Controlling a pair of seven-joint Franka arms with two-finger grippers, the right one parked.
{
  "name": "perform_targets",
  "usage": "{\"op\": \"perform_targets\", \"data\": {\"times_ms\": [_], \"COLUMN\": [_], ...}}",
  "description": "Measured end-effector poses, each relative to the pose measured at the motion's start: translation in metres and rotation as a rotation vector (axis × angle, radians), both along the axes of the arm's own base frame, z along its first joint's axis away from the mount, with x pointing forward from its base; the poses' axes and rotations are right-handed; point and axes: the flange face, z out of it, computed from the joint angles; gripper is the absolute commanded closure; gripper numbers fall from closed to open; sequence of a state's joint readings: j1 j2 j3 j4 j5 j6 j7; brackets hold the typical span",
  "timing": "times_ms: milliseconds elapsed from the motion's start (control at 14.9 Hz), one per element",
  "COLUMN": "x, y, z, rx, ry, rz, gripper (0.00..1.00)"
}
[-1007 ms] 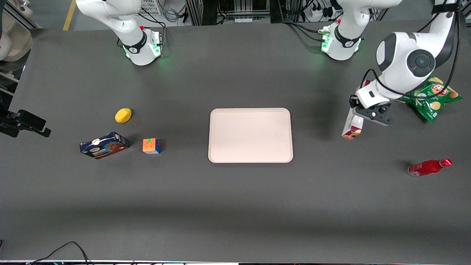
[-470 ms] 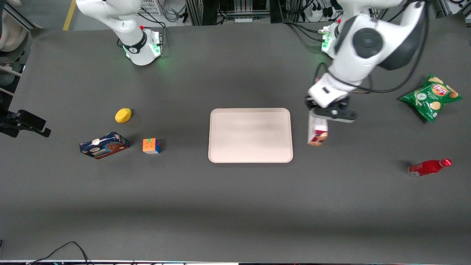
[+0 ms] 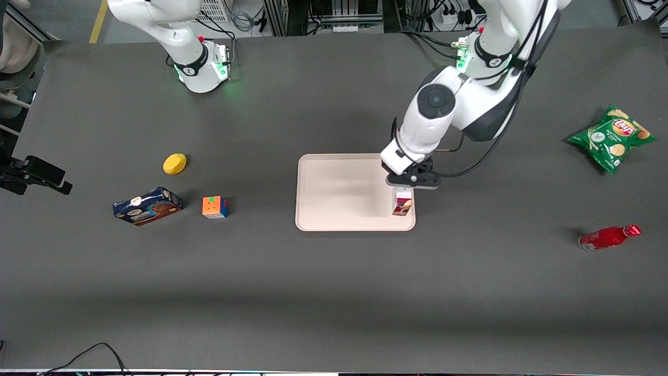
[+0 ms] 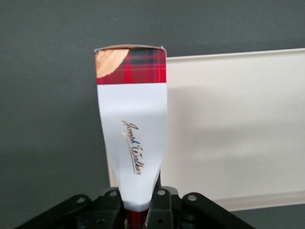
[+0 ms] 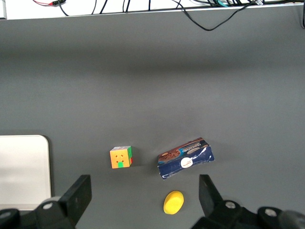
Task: Place red cookie box on tray
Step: 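Lower the box onto the tray and open the left gripper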
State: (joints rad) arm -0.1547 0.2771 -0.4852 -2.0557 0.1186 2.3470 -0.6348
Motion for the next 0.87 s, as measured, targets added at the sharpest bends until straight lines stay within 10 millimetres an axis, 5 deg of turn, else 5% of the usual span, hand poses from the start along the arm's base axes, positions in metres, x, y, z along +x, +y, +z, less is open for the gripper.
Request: {"op": "perform_targets", "data": {"times_ms": [336,872], "x": [-0.013,-0.012], "y": [-0.001,0.001], "z": [-0.066,-0.090], "rx": [-0.034,0.006], "ry": [0.007,-0.011], "rz": [0.003,0.026], "gripper": [1.00,1.00]}}
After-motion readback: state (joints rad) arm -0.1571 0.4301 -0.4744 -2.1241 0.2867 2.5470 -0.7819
